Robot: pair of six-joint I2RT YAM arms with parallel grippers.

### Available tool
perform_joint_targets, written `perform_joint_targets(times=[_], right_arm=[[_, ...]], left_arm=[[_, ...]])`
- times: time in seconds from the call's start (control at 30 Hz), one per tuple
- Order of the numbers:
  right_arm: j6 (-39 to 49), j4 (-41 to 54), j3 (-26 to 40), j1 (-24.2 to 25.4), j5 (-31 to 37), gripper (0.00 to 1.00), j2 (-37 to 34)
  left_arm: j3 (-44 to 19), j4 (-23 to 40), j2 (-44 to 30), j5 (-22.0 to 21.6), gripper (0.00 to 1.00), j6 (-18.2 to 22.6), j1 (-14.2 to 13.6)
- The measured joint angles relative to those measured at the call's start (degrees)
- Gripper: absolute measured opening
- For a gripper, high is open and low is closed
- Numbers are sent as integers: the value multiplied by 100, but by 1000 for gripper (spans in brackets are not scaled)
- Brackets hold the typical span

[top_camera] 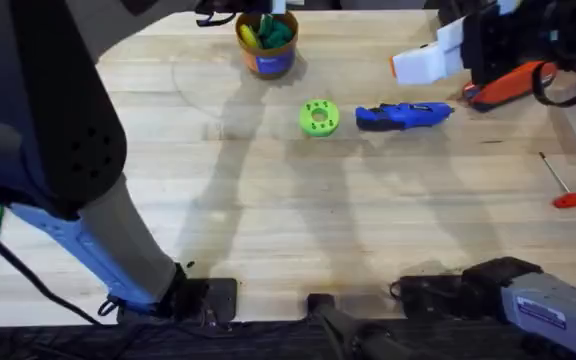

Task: Pick up the gripper from the table and insert it into the empty holder that is missing its gripper. Then pick up a screw, insert it into the mounting hole, and use the screwdriver to tighten it. Finally, clean up the table by picking up the vegetable and placing it into the bucket.

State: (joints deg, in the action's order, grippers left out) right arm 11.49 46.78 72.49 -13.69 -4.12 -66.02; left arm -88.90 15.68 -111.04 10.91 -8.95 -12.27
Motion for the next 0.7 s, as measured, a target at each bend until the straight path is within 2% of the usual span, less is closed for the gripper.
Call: perform_joint_targets(times=[0.17, 0.3, 0.5, 0.7], right_arm=[[-17, 0, 0, 0, 0, 978, 0], [-20, 1, 0, 0, 0, 978, 34], [-34, 35, 0, 0, 0, 978, 218], [-39, 295, 0, 0, 0, 978, 247]], left_arm=[[0, 292, 182, -9, 991, 0, 17], [0, 942, 699, -95, 990, 2, 20], [0, 2258, 1852, -405, 988, 86, 20], [-7, 3887, 2715, -520, 987, 236, 20]])
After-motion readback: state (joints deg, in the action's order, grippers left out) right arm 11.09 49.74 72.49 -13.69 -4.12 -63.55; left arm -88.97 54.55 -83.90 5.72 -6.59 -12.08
